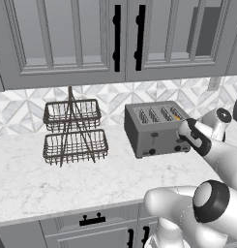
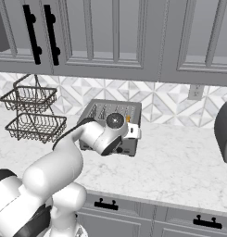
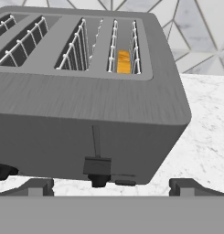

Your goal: Start the toaster. Once the lever pops up, take the bread to the plate on the dining counter.

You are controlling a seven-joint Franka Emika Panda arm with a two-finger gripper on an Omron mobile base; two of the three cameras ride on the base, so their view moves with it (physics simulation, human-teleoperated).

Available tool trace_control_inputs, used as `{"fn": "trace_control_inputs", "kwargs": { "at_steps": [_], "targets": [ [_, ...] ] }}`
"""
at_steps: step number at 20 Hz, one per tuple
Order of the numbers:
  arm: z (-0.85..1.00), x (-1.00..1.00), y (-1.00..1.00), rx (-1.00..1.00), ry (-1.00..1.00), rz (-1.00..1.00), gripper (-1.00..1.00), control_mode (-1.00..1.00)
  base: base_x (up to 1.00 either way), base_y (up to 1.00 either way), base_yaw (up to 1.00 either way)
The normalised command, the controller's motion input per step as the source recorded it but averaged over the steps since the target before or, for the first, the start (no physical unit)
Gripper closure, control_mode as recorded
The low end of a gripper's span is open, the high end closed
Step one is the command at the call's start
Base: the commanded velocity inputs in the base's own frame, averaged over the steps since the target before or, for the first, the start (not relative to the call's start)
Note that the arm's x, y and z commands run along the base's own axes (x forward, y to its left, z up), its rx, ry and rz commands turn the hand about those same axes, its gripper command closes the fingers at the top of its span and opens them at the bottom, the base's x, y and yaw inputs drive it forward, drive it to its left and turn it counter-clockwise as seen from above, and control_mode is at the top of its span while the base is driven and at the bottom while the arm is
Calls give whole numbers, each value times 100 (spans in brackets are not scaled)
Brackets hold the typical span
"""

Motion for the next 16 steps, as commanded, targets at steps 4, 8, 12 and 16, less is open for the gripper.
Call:
{"fn": "trace_control_inputs", "kwargs": {
  "at_steps": [4, 8, 12, 16],
  "targets": [
    [0, 0, 0, 0, 0, 0, -100, -100, 0, 0, 0],
    [0, 0, 0, 0, 0, 0, -100, -100, 0, 0, 0],
    [0, 0, 0, 0, 0, 0, -100, -100, 0, 0, 0],
    [0, 0, 0, 0, 0, 0, -100, -100, 0, 0, 0]
  ]
}}
